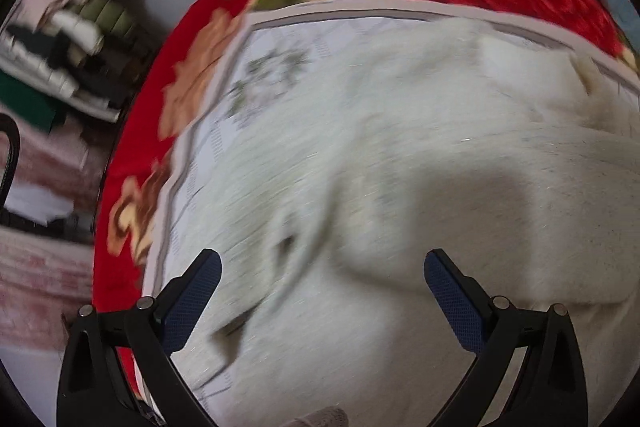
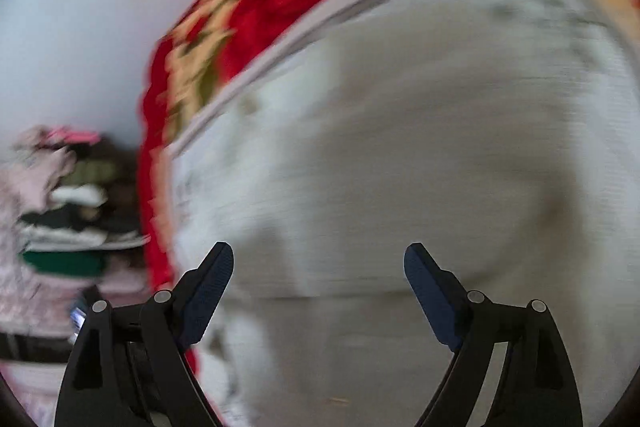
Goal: Fold large clothes
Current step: 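Fold the held sleeve across the cardigan body with the right tool, then release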
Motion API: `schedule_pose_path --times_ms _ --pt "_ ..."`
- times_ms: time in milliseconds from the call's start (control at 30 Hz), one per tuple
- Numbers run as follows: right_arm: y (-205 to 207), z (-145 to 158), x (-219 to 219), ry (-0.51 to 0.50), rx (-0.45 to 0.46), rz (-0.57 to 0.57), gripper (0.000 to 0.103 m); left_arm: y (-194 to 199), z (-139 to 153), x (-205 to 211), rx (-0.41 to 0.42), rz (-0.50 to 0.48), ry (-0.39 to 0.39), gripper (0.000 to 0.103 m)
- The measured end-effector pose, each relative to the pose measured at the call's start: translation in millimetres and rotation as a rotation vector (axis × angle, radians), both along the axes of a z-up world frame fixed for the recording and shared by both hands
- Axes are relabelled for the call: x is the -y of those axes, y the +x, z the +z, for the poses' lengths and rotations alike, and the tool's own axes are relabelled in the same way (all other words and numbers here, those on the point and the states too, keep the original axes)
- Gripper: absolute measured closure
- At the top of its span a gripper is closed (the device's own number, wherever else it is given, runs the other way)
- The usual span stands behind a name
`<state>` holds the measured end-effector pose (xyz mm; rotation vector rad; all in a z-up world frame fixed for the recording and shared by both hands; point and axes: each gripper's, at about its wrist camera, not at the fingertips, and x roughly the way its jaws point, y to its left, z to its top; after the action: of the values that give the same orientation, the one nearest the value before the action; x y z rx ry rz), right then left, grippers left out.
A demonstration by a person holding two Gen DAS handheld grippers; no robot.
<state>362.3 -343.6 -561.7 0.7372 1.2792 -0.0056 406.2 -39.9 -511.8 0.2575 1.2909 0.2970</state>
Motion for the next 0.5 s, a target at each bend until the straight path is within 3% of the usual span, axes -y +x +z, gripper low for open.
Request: schedule_pose_path --times_ms 33,100,133,167,267,300,367,433,500 --pt "-11 -9 21 -0.030 -0.042 -0.038 0.014 7 -9 12 -0.003 -0.015 0.001 0.000" --pt "-24 -27 47 0.043 -0.084 -0.106 0.027 17 -22 29 -0.005 -0.035 0.014 0.000" --pt "-28 -38 57 0.110 -0.084 -0.137 0.052 22 -30 38 -0.005 -0.048 0.020 0.000" --pt "-31 -49 67 0.169 -0.082 -0.162 0.062 25 -35 44 -0.003 -0.056 0.027 0.000" --pt "-30 -73 86 0.238 -0.039 -0.219 0.065 33 -49 58 -0.017 -0.071 0.056 0.000" --pt "-31 -80 88 0.212 -0.038 -0.246 0.065 35 -53 60 -0.023 -0.068 0.062 0.000" --pt "-30 -91 107 0.092 -0.067 -0.305 0.080 37 -58 60 -0.036 -0.061 0.070 0.000" --pt "-37 -104 128 0.089 -0.097 -0.351 0.093 40 -69 58 -0.055 -0.050 0.087 0.000" --pt "-37 -102 128 0.078 -0.096 -0.329 0.093 42 -77 55 -0.080 -0.045 0.086 0.000"
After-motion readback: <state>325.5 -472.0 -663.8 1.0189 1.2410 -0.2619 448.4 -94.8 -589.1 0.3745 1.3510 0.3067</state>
